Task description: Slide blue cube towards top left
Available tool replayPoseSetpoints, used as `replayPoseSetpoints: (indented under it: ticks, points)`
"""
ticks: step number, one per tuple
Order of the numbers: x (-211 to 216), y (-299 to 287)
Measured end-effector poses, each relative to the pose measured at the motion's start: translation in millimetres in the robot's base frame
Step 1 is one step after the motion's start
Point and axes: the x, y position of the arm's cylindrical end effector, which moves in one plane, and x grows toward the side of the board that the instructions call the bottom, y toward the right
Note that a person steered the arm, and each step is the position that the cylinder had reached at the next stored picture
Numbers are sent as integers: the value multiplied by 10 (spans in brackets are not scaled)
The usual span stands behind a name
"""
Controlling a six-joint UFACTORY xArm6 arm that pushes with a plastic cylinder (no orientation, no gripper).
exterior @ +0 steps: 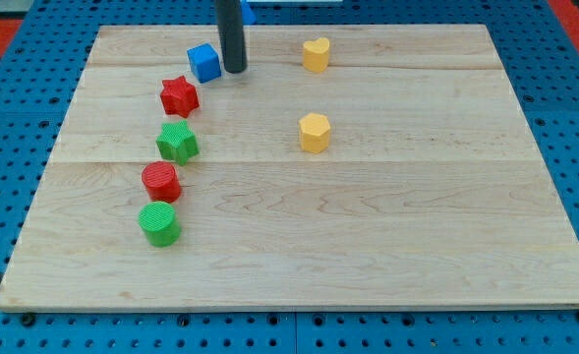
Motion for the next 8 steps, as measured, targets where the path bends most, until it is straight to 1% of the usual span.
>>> replayPoseSetpoints:
  ticks: [1,2,3,4,8]
  points:
    - [113,-491]
    - [-296,-541]
    - [-373,-376]
    - [-483,-376]
    - [-516,-353]
